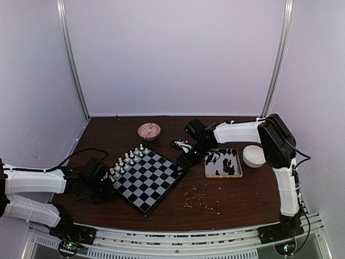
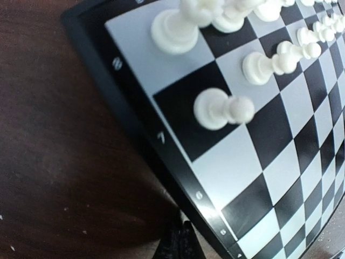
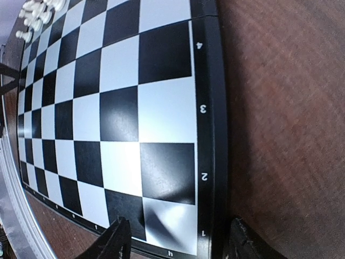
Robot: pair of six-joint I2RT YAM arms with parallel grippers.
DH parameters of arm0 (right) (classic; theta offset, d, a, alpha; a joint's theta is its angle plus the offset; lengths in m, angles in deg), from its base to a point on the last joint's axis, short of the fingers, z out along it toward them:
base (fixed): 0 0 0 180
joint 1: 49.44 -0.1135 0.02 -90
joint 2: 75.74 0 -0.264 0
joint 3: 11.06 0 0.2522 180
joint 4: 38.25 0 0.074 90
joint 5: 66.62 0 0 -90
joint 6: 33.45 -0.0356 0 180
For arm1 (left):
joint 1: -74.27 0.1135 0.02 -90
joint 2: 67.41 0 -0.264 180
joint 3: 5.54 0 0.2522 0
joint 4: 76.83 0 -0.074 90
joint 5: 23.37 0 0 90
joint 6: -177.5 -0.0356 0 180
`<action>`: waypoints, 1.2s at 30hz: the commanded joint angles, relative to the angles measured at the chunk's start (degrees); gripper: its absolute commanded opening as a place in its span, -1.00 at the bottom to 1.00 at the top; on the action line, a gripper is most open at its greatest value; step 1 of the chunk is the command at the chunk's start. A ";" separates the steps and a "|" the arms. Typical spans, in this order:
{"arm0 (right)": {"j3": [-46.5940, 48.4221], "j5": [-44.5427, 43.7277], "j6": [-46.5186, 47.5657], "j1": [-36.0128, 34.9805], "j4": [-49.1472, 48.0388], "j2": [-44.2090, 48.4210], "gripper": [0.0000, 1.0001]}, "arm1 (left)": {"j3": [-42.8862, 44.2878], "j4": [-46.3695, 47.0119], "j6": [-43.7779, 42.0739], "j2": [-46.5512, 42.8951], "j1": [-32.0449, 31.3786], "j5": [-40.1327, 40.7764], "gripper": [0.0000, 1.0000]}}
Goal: Set up the chess pieces on the board
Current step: Move the chessboard to the center of the board.
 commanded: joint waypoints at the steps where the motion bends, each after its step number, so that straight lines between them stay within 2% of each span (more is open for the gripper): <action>1: -6.54 1.37 0.06 -2.98 -2.02 4.77 0.23 | -1.38 1.61 -2.19 2.03 -0.09 2.22 -1.00; 9: -10.38 2.08 0.17 -8.60 -2.63 9.37 0.22 | -0.76 1.87 -4.60 1.79 -0.09 2.78 -1.00; 14: -12.02 2.28 0.77 -10.35 -1.59 10.82 0.22 | 0.19 5.11 -6.87 2.86 -0.09 2.79 -1.00; 27: -15.30 -1.57 4.04 -9.13 -0.14 13.99 0.22 | 9.53 11.85 -13.56 12.28 -0.13 2.70 -1.00; 31: -13.48 -3.84 6.91 -7.69 3.66 13.99 0.21 | 10.82 13.59 -14.19 13.91 -0.09 2.84 -1.00; 36: -15.53 -3.94 7.22 -6.16 3.15 15.64 0.21 | 12.61 15.10 -16.05 15.98 -0.09 1.71 -1.00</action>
